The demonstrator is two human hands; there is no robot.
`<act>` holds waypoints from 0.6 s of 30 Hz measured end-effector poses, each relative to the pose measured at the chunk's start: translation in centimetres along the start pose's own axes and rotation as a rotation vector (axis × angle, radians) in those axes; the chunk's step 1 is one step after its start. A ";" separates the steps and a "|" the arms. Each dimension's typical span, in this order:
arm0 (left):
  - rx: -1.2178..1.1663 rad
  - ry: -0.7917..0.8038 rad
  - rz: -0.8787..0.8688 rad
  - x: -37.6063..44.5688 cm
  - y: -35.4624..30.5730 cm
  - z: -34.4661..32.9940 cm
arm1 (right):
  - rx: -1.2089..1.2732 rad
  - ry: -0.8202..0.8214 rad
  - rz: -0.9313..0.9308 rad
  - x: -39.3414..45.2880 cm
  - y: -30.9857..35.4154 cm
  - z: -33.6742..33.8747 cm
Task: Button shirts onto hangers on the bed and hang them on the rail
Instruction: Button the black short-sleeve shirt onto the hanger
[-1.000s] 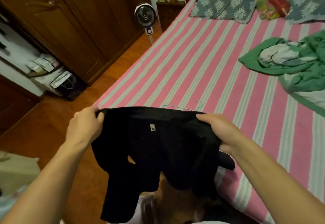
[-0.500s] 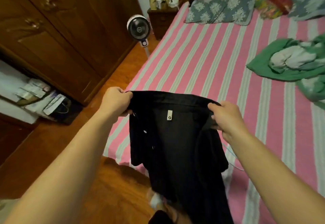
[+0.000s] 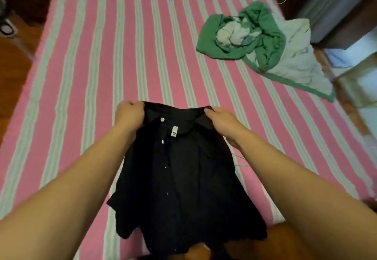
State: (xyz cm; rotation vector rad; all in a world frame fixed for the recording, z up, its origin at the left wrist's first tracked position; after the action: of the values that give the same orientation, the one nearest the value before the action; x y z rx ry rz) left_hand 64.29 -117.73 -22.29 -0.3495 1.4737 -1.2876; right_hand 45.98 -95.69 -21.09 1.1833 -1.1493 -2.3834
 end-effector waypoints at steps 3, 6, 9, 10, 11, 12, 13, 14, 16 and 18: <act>0.056 0.331 -0.037 0.1 2.7 -6.1 | 0.136 0.273 -0.067 2.2 -1.6 -3.1; 0.198 0.362 0.043 -1.4 10.6 -6.6 | -0.087 0.121 -0.104 7.2 -8.4 -0.8; 0.437 0.238 0.114 -1.6 19.3 -3.9 | -0.533 -0.095 -0.201 11.0 -18.2 4.0; 0.503 0.208 0.140 -1.6 21.9 -3.1 | -0.702 -0.079 -0.239 11.8 -21.8 4.8; 0.560 0.185 0.154 -1.4 24.0 -2.8 | -0.844 -0.056 -0.261 12.3 -24.8 5.4; 0.608 0.162 0.159 -1.3 25.5 -2.7 | -0.930 -0.055 -0.263 12.8 -26.9 5.9; 0.645 0.132 0.150 -0.8 26.6 -2.8 | -0.949 -0.080 -0.246 13.3 -28.4 6.2; 0.673 0.104 0.132 -0.4 27.5 -3.1 | -0.949 -0.112 -0.208 13.7 -29.2 6.1; 0.722 0.073 0.084 0.7 28.3 -4.0 | -0.952 -0.176 -0.105 14.4 -29.7 6.0; 0.745 0.052 0.089 1.6 29.0 -4.5 | -1.016 -0.130 0.043 14.4 -29.5 5.6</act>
State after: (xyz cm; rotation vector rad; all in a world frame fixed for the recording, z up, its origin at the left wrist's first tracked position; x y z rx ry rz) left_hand 71.80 -106.05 -48.13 0.2401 0.9412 -1.6705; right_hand 36.08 -80.62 -49.08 0.6262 0.1005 -2.4631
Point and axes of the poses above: each hand's wrist, its own x-axis towards the middle knuckle, its own z-axis out of the back of the hand, y = z × x, the point moved 9 cm from there along x, towards the middle knuckle
